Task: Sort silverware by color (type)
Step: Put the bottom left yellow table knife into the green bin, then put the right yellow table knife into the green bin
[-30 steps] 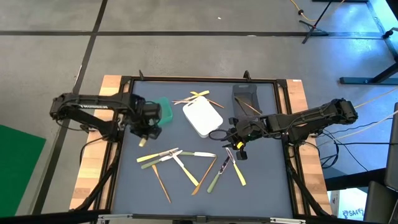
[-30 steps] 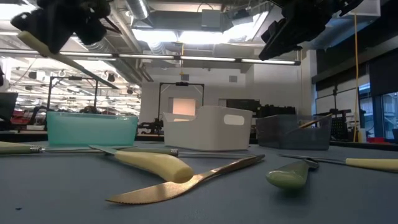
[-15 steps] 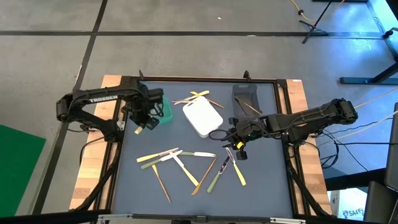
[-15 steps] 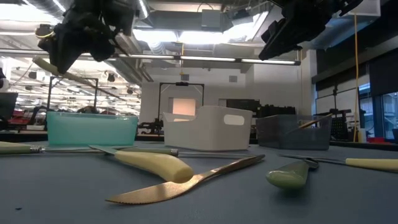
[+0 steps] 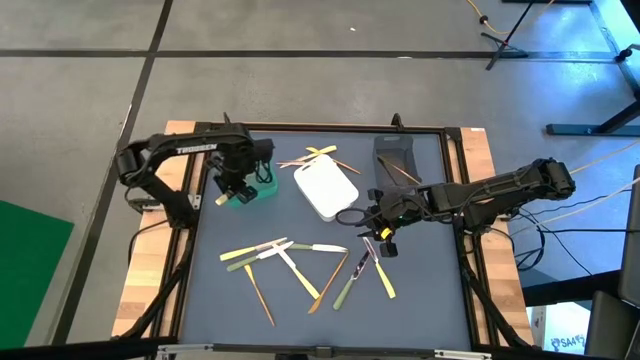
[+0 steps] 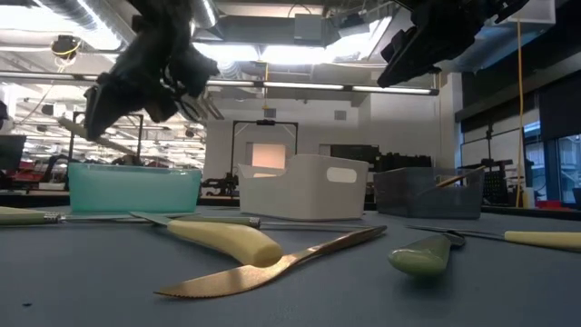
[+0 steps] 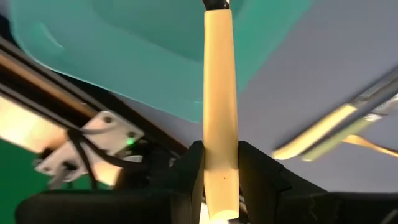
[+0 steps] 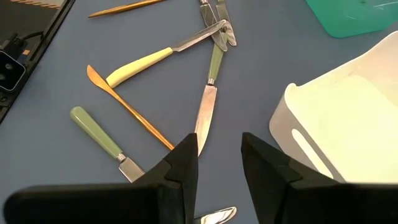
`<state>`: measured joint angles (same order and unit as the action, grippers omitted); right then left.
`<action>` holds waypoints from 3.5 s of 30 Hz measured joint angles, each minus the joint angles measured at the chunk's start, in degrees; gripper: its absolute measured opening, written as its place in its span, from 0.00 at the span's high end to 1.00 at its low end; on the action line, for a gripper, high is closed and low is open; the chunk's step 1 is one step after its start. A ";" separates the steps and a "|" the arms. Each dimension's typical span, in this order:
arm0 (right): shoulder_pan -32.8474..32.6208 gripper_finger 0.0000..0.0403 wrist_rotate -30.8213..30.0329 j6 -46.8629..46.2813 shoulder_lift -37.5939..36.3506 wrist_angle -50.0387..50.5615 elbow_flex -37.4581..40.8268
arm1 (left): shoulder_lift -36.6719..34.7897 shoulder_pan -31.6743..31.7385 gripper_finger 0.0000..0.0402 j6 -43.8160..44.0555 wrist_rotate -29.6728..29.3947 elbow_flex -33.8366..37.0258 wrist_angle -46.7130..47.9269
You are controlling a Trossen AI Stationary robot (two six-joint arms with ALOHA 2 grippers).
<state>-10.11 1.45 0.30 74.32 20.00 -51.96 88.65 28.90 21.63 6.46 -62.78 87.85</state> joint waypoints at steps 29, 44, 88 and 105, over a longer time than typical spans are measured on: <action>0.00 0.73 0.00 0.00 0.00 -0.14 0.00 | 7.05 3.20 0.81 -5.86 -6.38 0.00 -3.04; 0.00 0.73 0.00 0.00 0.00 -0.17 0.00 | 7.05 3.20 0.71 -5.77 -5.53 0.00 -3.06; 0.00 0.73 0.00 -0.01 0.00 -0.17 0.00 | 7.05 3.20 0.53 -5.55 -5.46 0.00 -3.05; 0.00 0.73 0.00 -0.01 0.00 -0.10 0.00 | 6.94 3.20 0.53 -5.20 -5.27 0.00 -1.68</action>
<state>-10.11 1.45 0.29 74.32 19.90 -51.96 95.59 32.10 16.43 1.19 -62.78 86.17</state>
